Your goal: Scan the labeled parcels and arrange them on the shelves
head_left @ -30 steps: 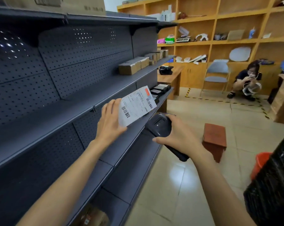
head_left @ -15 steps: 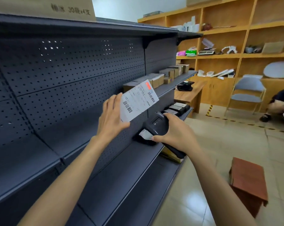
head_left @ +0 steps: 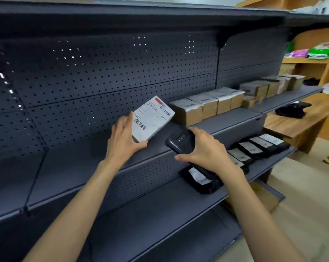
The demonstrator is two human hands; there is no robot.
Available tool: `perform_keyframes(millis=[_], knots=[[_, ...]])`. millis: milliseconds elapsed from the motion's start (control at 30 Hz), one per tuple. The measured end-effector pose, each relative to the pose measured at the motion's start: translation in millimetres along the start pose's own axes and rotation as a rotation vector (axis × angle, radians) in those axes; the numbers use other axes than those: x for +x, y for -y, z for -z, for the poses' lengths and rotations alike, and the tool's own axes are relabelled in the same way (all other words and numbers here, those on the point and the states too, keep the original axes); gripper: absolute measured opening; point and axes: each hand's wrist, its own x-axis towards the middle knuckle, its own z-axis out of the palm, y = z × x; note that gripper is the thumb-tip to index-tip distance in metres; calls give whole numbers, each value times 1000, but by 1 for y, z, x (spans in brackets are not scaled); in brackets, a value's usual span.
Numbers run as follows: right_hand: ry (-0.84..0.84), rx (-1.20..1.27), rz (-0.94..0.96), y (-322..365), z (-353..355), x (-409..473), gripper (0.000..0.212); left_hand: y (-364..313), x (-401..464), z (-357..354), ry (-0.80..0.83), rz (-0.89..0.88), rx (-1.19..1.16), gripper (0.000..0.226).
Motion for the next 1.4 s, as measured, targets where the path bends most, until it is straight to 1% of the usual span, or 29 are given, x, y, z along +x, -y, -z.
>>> perform_keyframes(millis=[167,300,400,500,600,700,800,867,1033,1133,1267,1400], knots=[[85,25,117,-45,10,42,101,-22,9,-22,-13,166,93,106],[108,24,190,-69,20,66,91,-46,17,-40,11,270,150,90],[137,35,218,-84,23,81,85,-61,28,-54,13,317,163,82],[148,38,227,-96,25,99,83,-72,40,-66,51,348,215,84],[147,40,231,-106,25,117,84,-83,52,-79,76,348,255,89],[152,39,236,-118,23,132,86,-91,68,-90,111,359,325,88],[152,38,251,-130,24,144,98,-95,82,-101,154,345,368,77],[148,37,259,-135,25,152,103,-99,86,-109,160,334,367,69],[197,41,285,-142,22,163,101,-107,88,-118,124,286,396,58],[233,43,319,-144,19,167,98,-109,83,-124,73,229,394,50],[263,64,384,-147,20,169,98,-111,71,-125,61,182,294,51],[305,84,455,-145,22,171,96,-115,53,-109,-24,245,339,47]])
